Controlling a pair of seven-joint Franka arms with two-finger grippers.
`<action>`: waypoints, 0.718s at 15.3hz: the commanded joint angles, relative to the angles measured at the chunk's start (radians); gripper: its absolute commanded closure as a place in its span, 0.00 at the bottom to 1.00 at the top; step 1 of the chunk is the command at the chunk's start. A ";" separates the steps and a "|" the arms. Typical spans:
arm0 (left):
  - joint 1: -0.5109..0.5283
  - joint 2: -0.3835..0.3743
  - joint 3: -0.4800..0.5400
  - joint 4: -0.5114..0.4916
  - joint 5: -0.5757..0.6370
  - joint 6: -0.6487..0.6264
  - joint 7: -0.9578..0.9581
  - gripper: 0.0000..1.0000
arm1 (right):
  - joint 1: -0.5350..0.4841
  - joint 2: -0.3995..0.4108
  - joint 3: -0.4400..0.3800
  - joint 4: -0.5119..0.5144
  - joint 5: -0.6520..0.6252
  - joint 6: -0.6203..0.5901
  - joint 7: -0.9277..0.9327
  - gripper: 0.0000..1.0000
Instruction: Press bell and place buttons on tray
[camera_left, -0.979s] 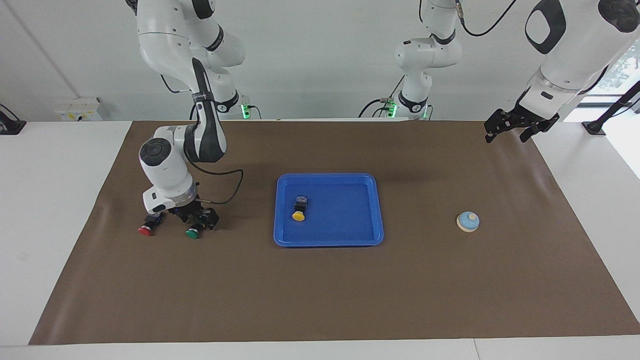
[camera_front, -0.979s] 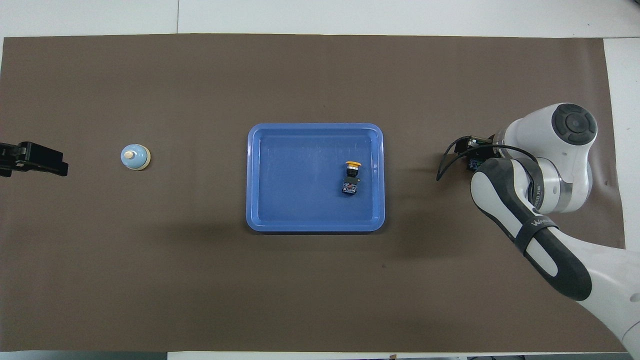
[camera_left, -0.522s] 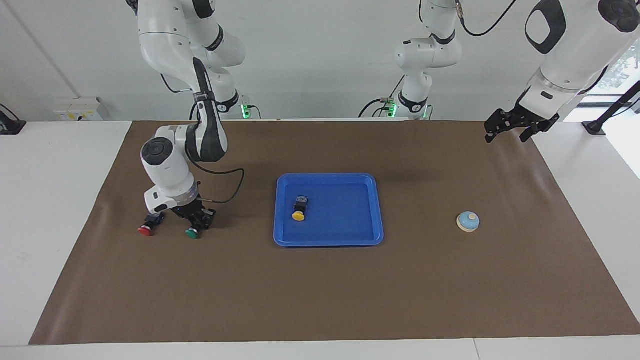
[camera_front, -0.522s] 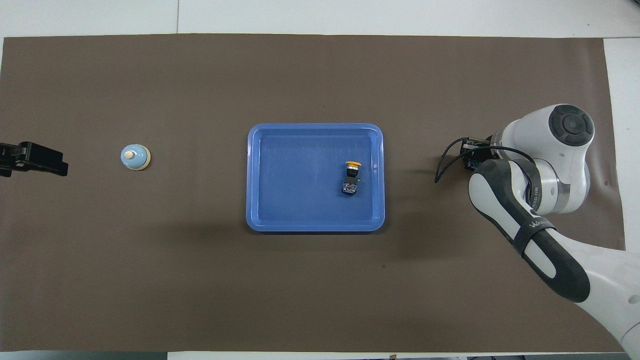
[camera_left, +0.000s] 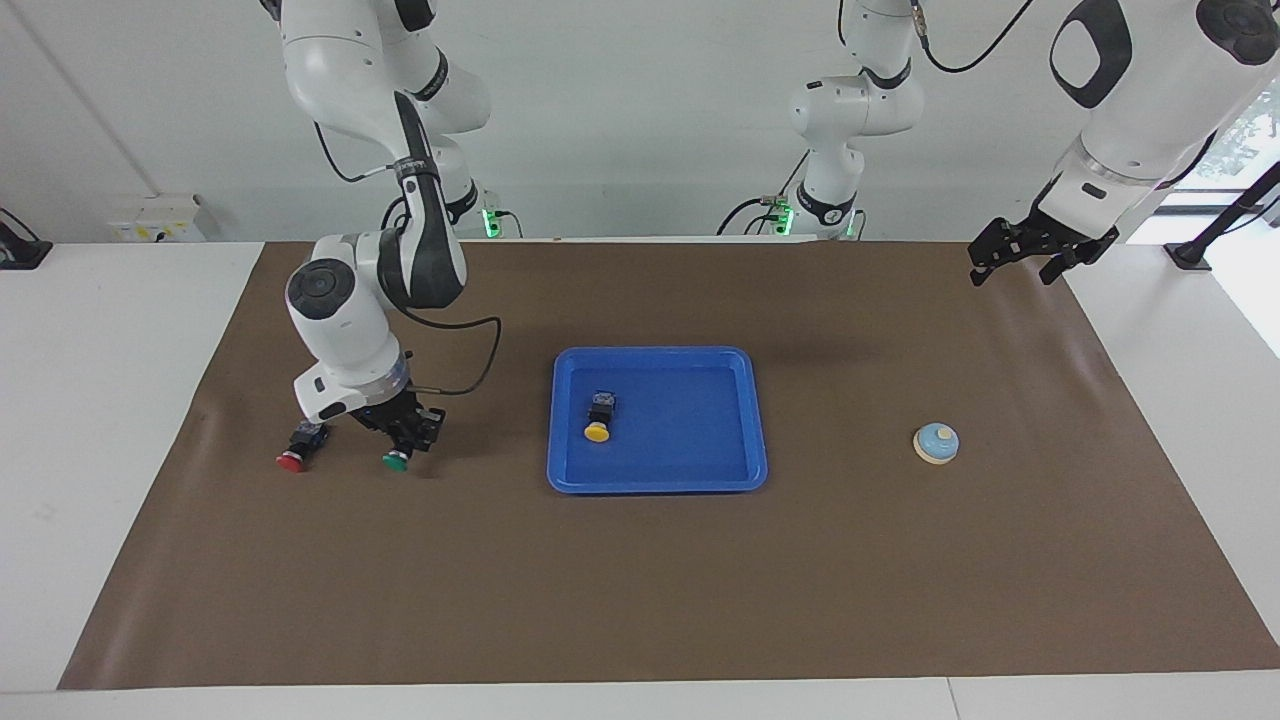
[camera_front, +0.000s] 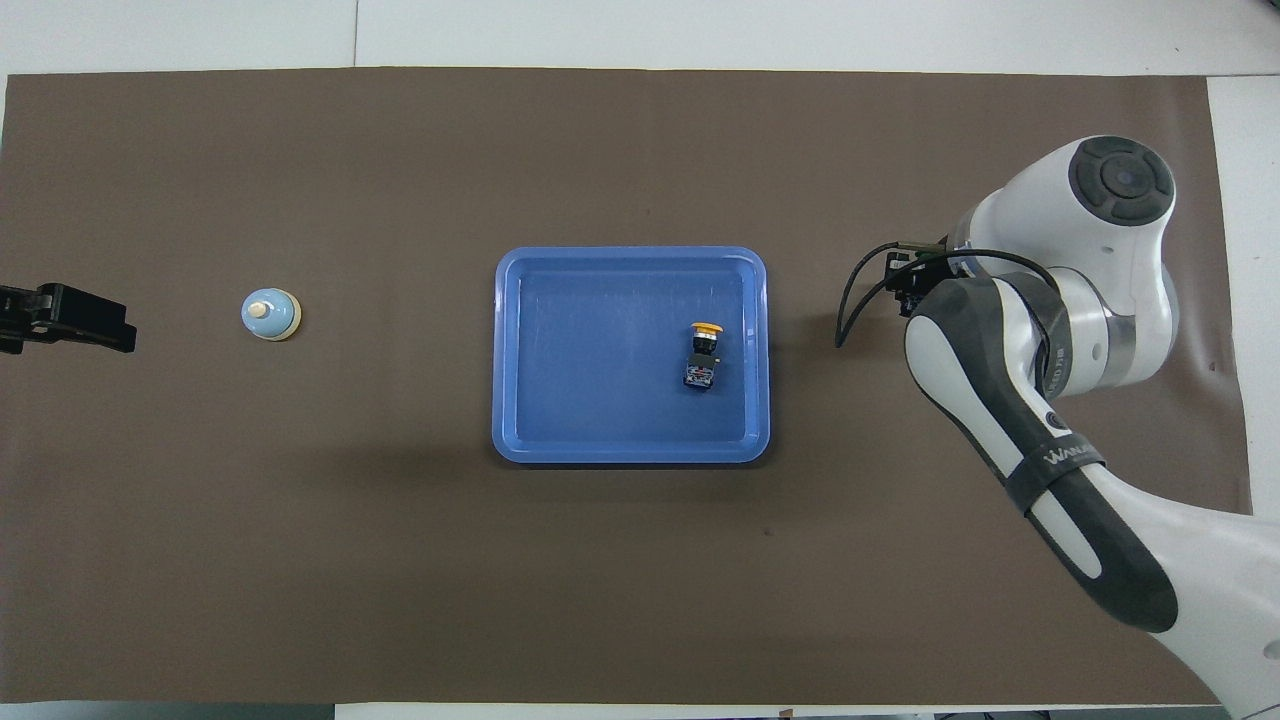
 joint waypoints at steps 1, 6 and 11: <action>-0.001 -0.002 0.007 0.012 -0.015 -0.016 0.009 0.00 | 0.090 0.012 0.000 0.125 0.011 -0.145 0.006 1.00; -0.001 -0.002 0.007 0.012 -0.015 -0.016 0.009 0.00 | 0.294 0.047 0.001 0.253 0.016 -0.237 0.294 1.00; -0.001 -0.002 0.007 0.012 -0.015 -0.016 0.009 0.00 | 0.414 0.087 0.001 0.253 0.094 -0.156 0.440 1.00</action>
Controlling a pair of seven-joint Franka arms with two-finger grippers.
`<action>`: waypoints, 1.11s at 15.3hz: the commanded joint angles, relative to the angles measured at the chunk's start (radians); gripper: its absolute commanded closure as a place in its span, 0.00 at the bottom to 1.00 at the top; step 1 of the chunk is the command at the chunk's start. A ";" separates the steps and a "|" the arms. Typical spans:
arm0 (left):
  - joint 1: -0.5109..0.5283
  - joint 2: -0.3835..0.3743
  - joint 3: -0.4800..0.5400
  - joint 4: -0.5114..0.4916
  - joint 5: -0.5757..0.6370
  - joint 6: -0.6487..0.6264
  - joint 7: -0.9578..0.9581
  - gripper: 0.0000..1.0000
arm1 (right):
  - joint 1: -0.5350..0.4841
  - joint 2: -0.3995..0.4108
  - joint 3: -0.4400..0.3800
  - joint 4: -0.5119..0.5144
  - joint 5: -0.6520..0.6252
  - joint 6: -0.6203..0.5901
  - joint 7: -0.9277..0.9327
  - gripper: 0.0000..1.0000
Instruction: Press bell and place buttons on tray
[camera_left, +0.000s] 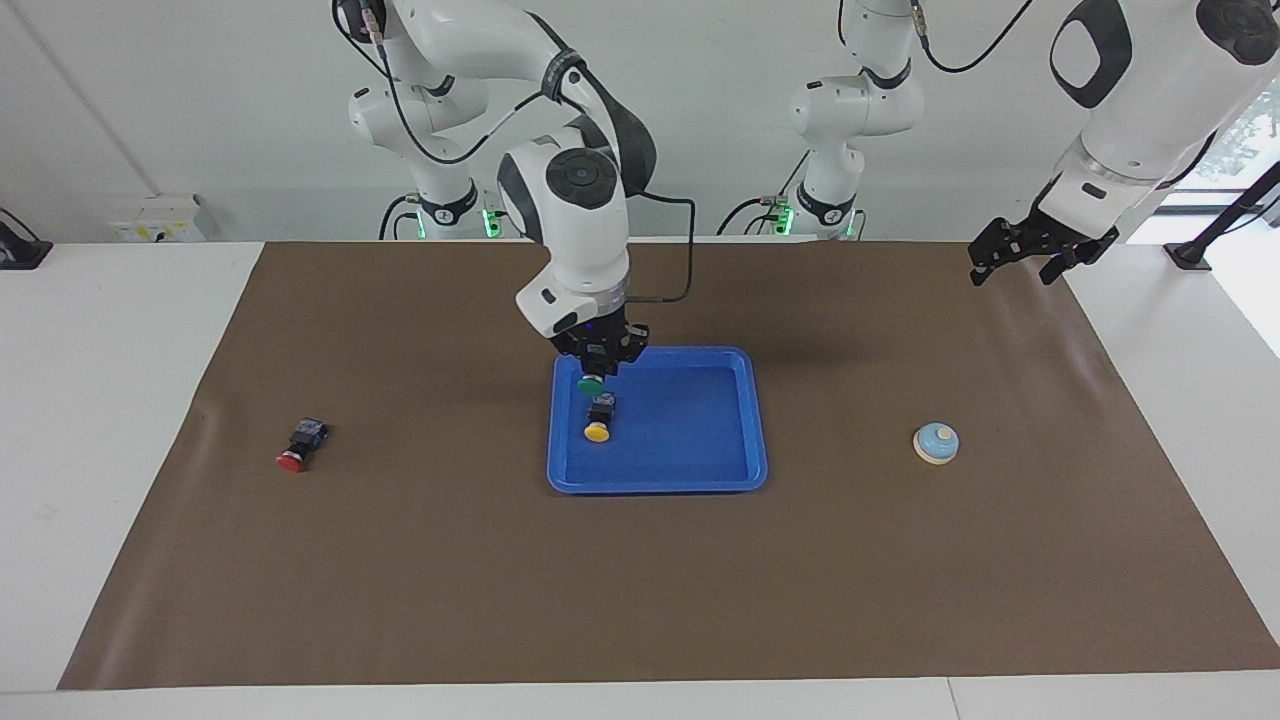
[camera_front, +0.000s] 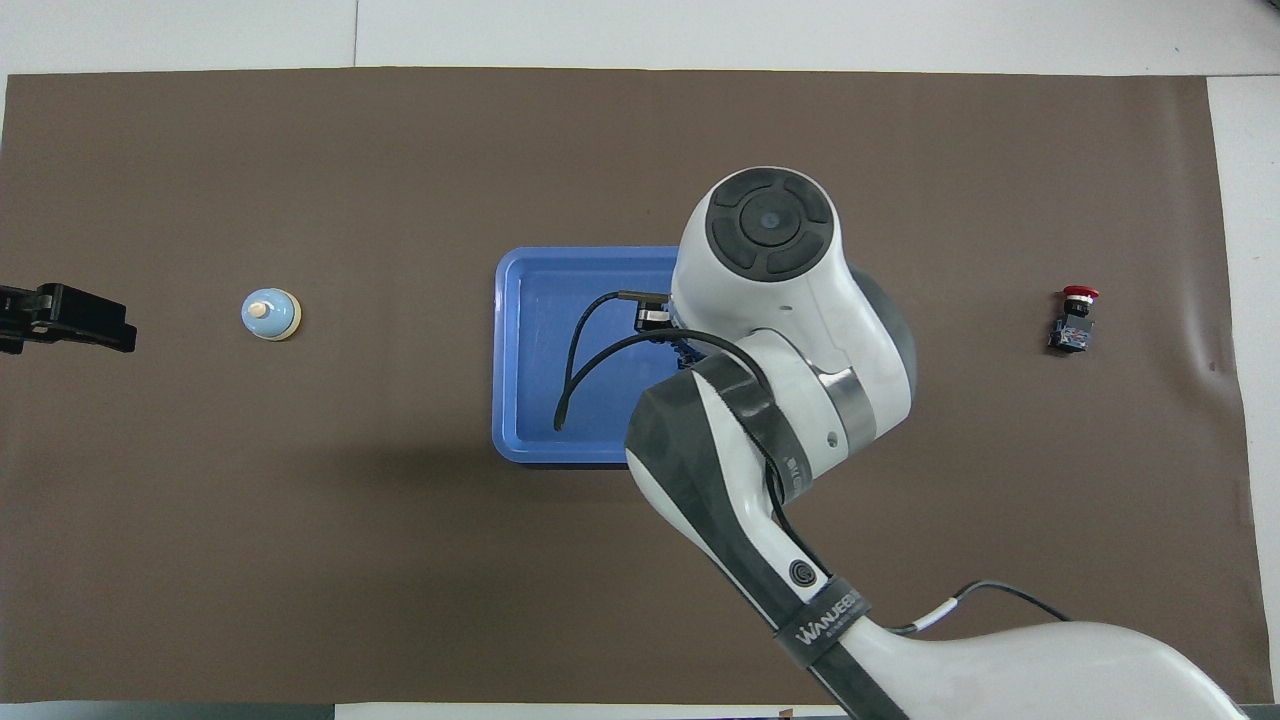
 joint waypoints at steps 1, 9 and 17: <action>-0.001 -0.002 0.007 0.012 -0.015 -0.016 0.009 0.00 | 0.044 0.070 -0.003 0.030 0.028 0.079 0.083 1.00; -0.001 -0.002 0.007 0.012 -0.015 -0.016 0.009 0.00 | 0.070 0.173 -0.005 -0.034 0.015 0.310 0.098 1.00; -0.001 -0.002 0.007 0.012 -0.015 -0.016 0.009 0.00 | 0.064 0.150 -0.005 -0.141 0.015 0.413 0.050 1.00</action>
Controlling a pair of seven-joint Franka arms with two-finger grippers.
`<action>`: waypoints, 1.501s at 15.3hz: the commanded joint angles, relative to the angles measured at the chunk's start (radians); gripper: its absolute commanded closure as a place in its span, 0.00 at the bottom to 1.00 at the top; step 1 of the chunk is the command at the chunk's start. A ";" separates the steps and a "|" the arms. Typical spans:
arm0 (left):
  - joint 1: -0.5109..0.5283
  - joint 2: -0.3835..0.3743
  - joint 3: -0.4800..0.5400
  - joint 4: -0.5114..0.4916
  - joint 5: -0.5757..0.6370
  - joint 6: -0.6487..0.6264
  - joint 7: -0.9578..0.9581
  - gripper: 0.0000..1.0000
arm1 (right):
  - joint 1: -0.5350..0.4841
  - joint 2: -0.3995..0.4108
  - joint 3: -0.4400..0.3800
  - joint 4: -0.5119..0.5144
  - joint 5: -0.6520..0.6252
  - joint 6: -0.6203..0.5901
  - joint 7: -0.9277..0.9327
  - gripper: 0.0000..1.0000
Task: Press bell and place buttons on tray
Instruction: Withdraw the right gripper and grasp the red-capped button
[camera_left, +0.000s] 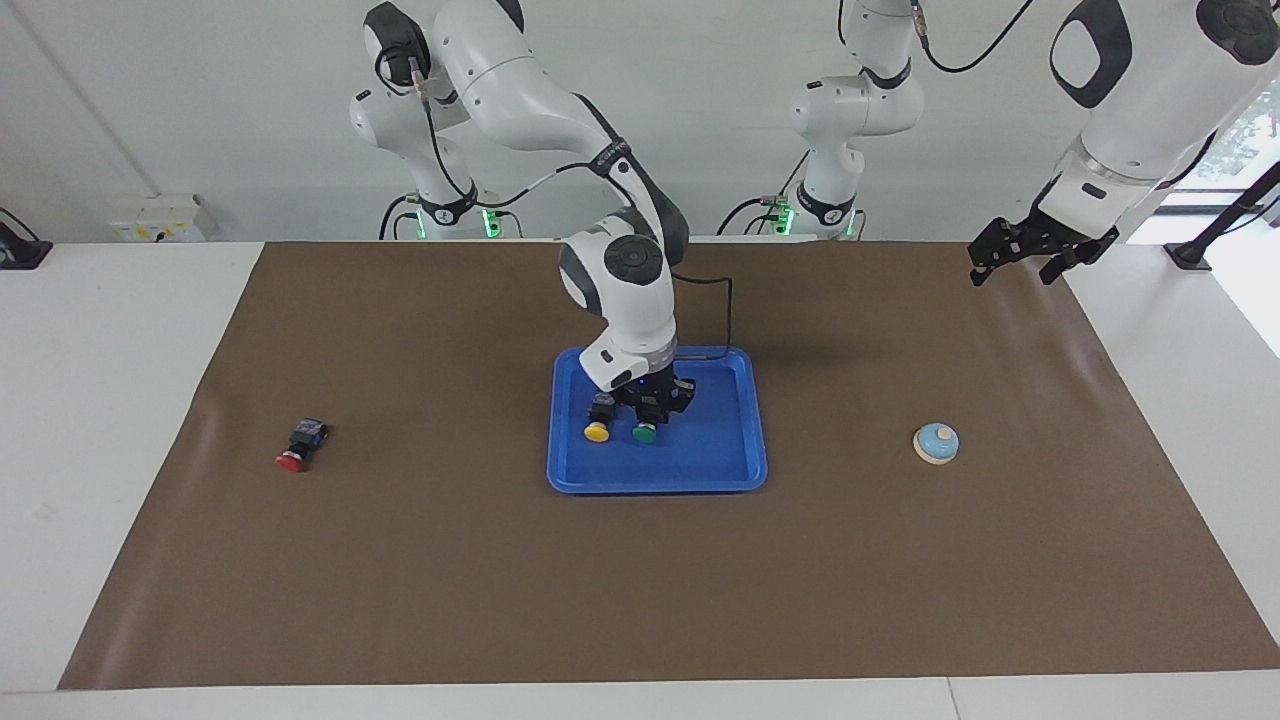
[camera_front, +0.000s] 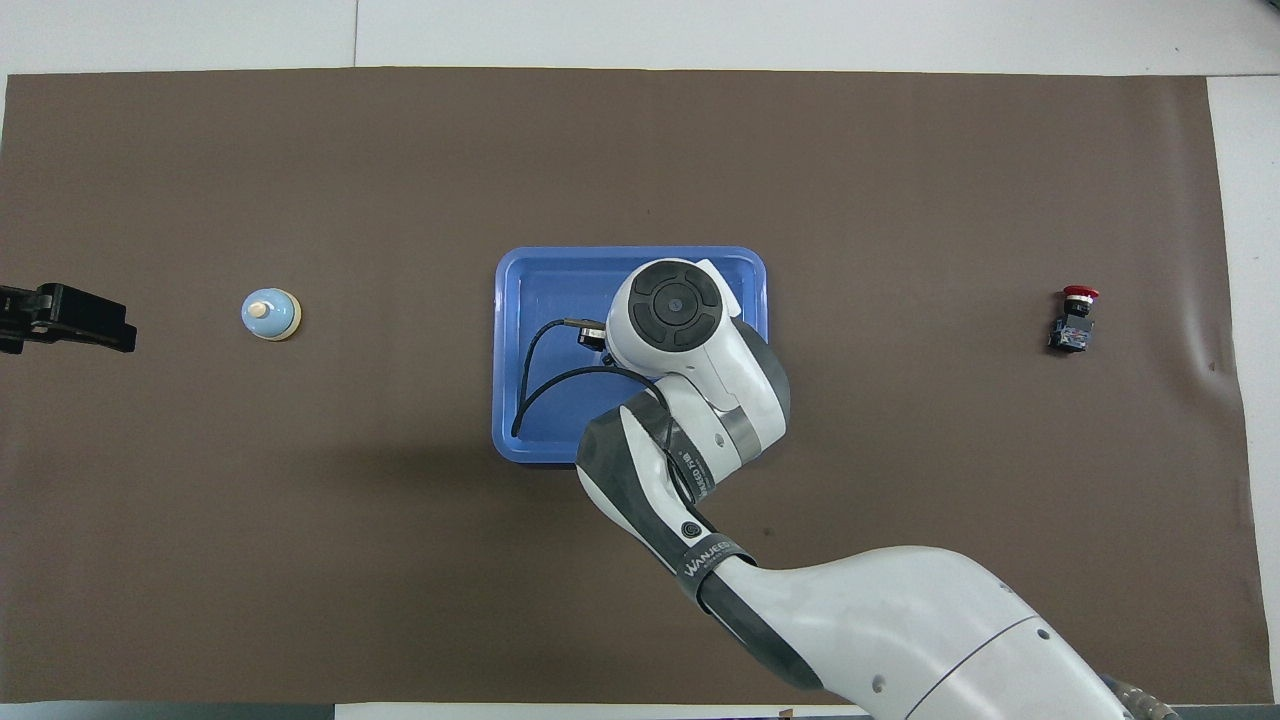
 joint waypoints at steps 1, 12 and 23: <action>-0.001 -0.002 0.007 0.012 -0.015 -0.016 0.009 0.00 | 0.001 -0.035 0.006 -0.052 0.004 0.034 -0.019 1.00; -0.001 -0.002 0.007 0.012 -0.015 -0.016 0.009 0.00 | 0.000 -0.040 -0.001 0.021 0.004 -0.107 0.070 0.00; -0.001 -0.002 0.007 0.012 -0.015 -0.016 0.009 0.00 | -0.385 -0.231 -0.011 0.027 -0.042 -0.345 -0.290 0.00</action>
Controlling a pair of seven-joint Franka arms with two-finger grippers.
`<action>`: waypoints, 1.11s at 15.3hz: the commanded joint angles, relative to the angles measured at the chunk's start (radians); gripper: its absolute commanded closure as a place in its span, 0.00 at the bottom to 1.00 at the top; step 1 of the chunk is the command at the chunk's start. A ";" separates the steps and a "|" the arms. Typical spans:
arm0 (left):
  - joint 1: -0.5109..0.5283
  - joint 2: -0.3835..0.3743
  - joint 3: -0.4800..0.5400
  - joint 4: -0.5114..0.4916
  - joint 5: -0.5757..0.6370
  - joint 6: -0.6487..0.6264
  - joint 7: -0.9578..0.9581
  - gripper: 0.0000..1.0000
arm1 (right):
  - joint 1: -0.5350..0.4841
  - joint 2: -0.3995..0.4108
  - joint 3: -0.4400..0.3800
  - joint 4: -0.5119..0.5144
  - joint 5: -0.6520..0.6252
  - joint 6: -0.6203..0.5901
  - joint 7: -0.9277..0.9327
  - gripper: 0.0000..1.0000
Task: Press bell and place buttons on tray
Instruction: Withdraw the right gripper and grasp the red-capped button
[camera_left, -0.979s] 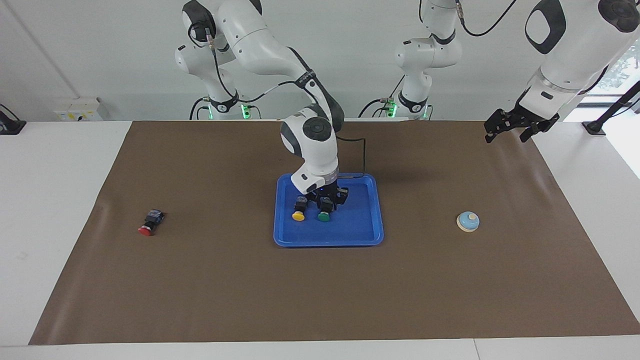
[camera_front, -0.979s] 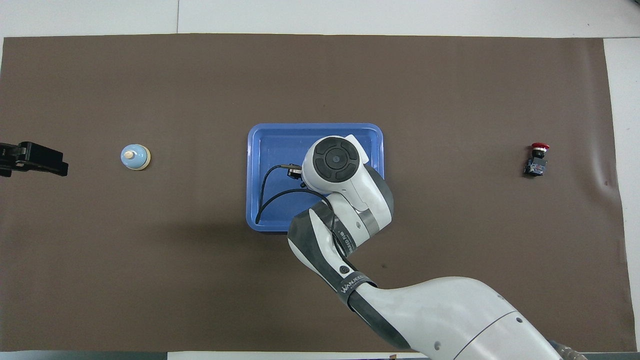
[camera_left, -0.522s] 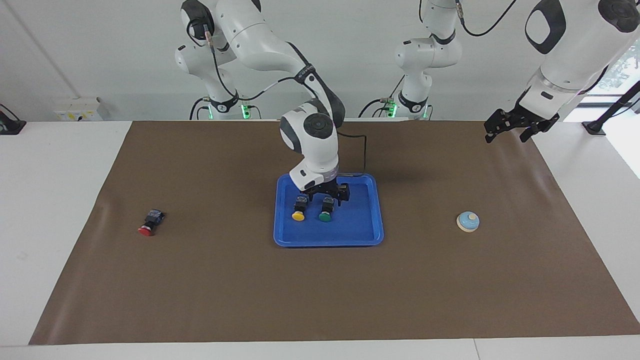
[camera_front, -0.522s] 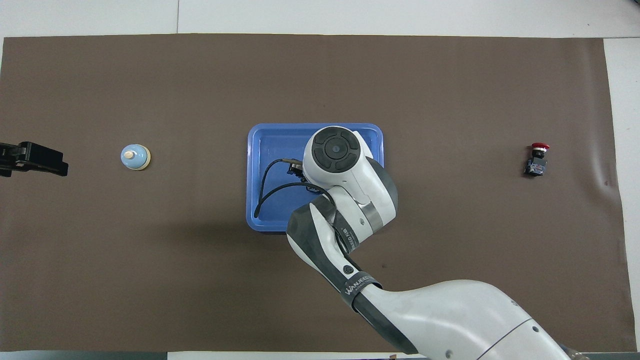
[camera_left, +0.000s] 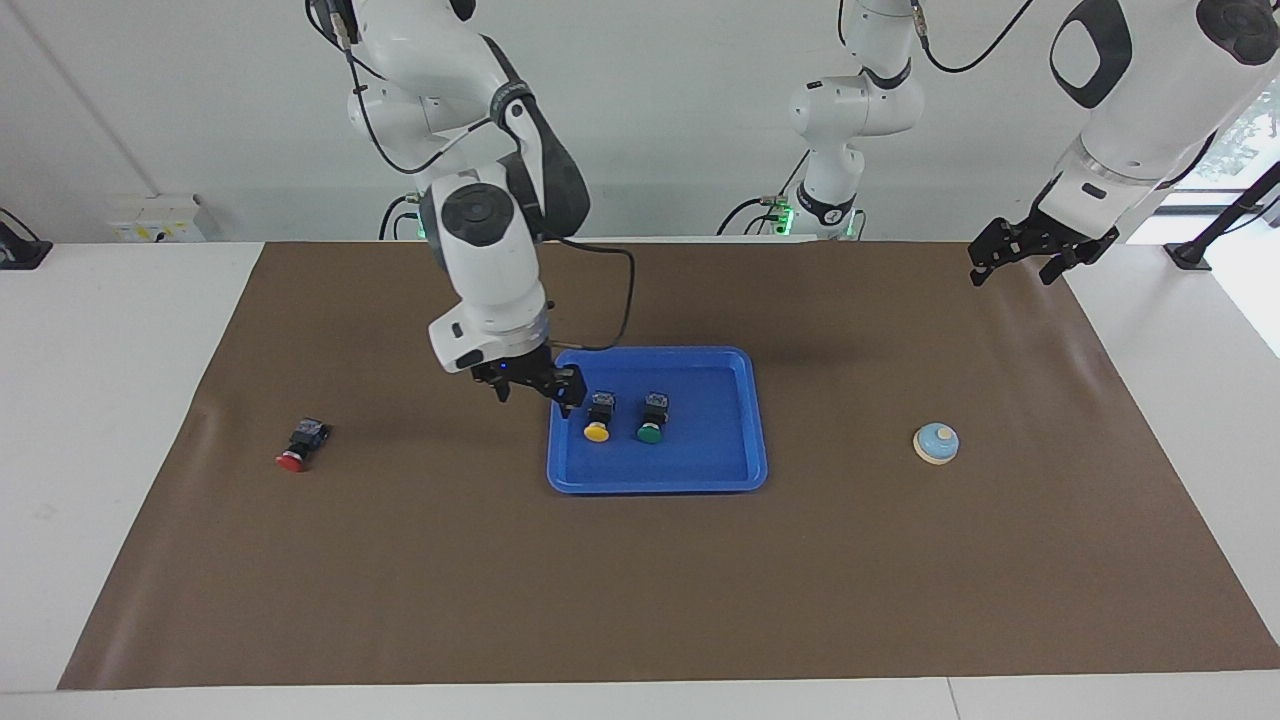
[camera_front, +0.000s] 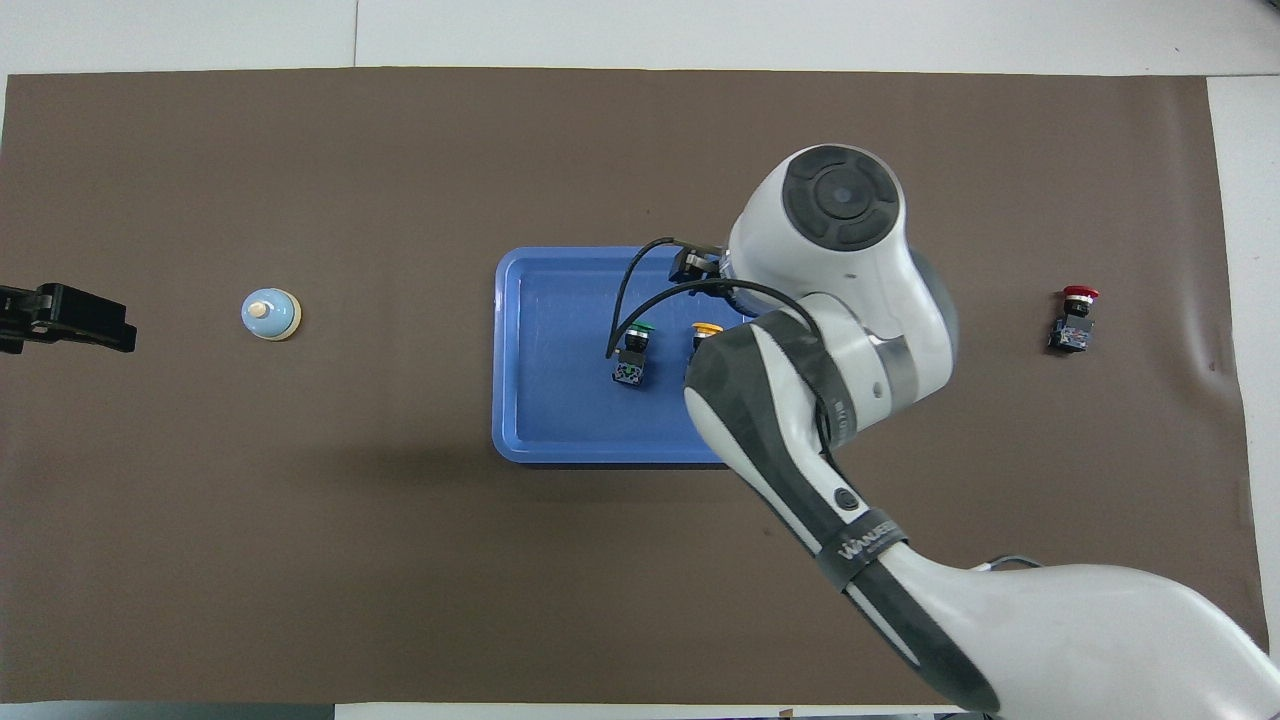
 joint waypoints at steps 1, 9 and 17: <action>-0.001 -0.002 0.007 0.012 -0.015 -0.016 0.009 0.00 | -0.122 -0.021 0.014 -0.028 -0.012 -0.026 -0.124 0.00; -0.001 -0.002 0.007 0.012 -0.015 -0.016 0.009 0.00 | -0.398 -0.091 0.013 -0.275 -0.098 0.156 -0.377 0.00; -0.001 -0.002 0.007 0.012 -0.015 -0.016 0.009 0.00 | -0.513 -0.064 0.014 -0.436 -0.116 0.417 -0.463 0.00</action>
